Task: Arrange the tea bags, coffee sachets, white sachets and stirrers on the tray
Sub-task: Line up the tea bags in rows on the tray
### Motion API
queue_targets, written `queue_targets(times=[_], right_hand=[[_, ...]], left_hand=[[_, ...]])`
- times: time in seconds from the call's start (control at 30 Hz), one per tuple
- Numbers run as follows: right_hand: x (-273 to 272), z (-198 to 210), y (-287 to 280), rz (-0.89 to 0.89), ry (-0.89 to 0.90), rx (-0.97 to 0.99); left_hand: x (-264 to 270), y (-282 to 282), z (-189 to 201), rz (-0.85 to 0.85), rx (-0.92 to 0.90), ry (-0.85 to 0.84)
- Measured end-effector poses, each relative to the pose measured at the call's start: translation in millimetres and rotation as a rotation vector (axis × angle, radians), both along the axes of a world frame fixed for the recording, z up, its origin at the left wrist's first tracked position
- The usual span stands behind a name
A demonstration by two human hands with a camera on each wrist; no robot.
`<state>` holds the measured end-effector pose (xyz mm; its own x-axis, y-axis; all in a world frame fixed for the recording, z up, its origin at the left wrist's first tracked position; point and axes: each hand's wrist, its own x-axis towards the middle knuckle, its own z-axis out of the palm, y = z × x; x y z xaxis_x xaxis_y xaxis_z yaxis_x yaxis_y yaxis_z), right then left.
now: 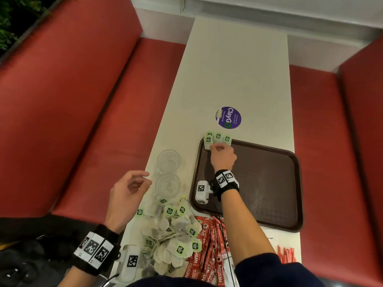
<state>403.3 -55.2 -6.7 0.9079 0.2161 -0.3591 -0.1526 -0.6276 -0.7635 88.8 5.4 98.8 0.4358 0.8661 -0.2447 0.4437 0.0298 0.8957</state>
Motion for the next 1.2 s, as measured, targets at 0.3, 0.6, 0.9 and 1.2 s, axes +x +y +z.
queue_targets(times=[0.3,0.6,0.9,1.2], right_hand=[[-4.7,1.9,3.2,0.017,0.001,-0.086],[-48.8,78.0,-51.5,0.232,-0.216,-0.012],[-200.3,87.8,-121.6,1.012,-0.245,0.012],[-264.3,53.4,-103.3,1.435,-0.556,-0.375]], left_hand=[[-7.2,0.2,-4.3,-0.022,-0.025,0.01],[-39.4,1.0,-0.4,-0.109,0.024,0.064],[-109.0,-11.8,-48.2,-0.337,0.138,0.34],[-151.5,-42.7,-77.1,-0.633,0.035,0.475]])
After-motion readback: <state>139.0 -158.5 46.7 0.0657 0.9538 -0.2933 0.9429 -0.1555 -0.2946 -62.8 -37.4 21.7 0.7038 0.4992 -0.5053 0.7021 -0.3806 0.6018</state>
